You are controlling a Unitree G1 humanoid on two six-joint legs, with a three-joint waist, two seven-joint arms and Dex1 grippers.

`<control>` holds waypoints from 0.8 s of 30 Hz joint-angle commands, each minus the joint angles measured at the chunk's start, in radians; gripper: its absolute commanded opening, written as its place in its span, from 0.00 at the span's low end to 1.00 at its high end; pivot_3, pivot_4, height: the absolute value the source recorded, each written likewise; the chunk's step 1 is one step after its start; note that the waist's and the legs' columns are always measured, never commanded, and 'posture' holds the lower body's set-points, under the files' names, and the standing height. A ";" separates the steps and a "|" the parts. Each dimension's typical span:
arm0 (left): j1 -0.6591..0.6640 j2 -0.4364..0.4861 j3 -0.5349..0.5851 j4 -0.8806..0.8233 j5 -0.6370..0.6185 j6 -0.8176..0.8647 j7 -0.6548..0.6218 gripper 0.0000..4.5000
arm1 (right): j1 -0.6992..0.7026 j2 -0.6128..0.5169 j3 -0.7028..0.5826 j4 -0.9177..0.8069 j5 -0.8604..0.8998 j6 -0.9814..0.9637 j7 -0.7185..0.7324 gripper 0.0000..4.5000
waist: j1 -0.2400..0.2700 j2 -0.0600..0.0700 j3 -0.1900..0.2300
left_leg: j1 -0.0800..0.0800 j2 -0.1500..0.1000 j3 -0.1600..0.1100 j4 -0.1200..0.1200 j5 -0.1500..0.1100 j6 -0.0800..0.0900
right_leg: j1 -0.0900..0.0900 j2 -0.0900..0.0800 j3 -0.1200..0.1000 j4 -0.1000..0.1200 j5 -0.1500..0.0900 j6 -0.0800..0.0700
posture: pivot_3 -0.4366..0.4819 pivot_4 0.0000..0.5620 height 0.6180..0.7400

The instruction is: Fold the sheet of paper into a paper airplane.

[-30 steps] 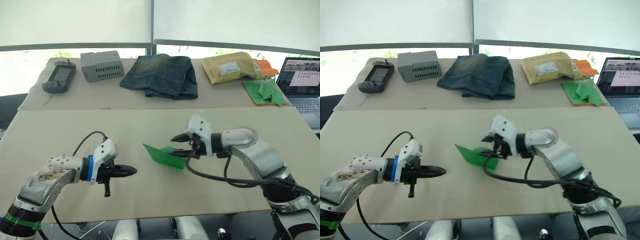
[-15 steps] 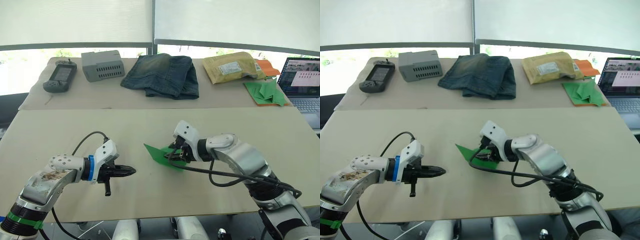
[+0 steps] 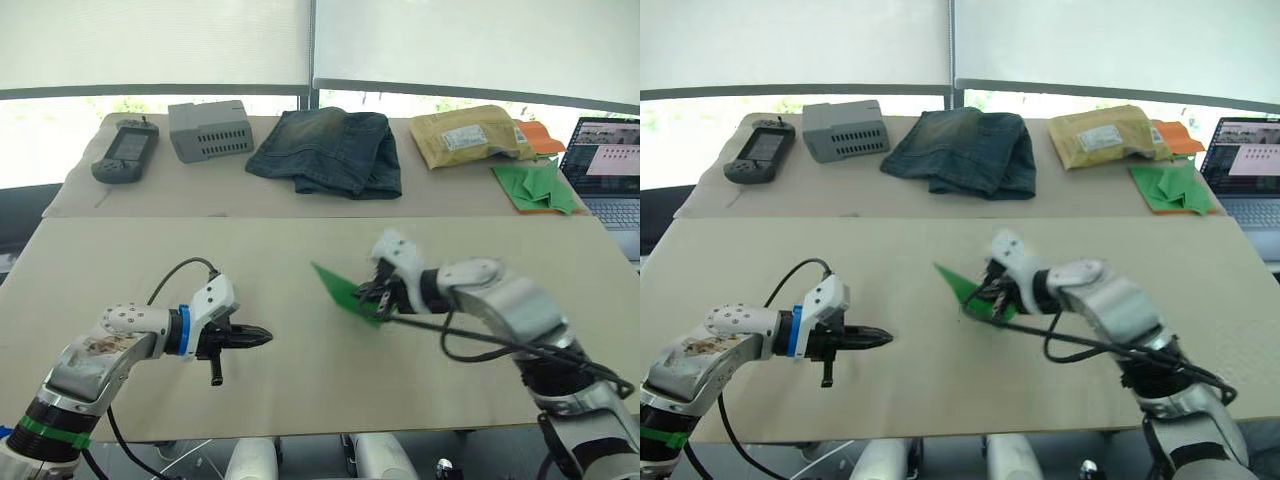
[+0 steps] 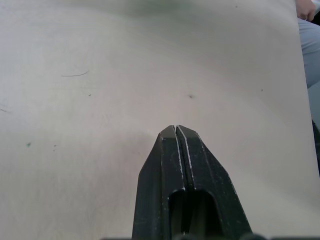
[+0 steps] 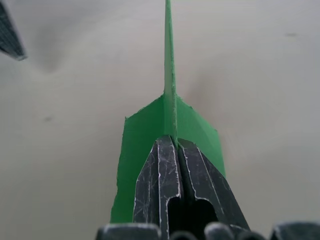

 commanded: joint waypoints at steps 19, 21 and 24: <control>-0.050 -0.114 -0.030 0.011 0.011 -0.044 0.041 0.00 | -0.378 -0.030 -0.249 1.249 -0.223 -0.565 -0.169 0.01 | -0.030 0.000 0.000 | -0.001 -0.005 0.001 0.000 0.000 0.000 | 0.000 -0.004 0.004 -0.001 0.005 -0.003 | 0.48 0.27 0.91; -0.046 -0.117 -0.029 0.002 0.001 -0.034 0.043 0.00 | -0.388 -0.023 -0.266 1.291 -0.222 -0.596 -0.180 0.01 | -0.030 0.000 0.000 | -0.001 -0.005 0.001 0.000 0.000 0.001 | 0.000 -0.004 0.004 -0.001 0.005 -0.003 | 0.48 0.27 0.91; -0.052 -0.125 -0.033 0.006 0.007 -0.036 0.051 0.00 | -0.396 -0.021 -0.273 1.324 -0.226 -0.626 -0.168 0.14 | -0.031 0.000 0.000 | -0.001 -0.005 0.001 0.000 0.000 0.001 | 0.000 -0.004 0.004 -0.001 0.005 -0.002 | 0.48 0.27 0.91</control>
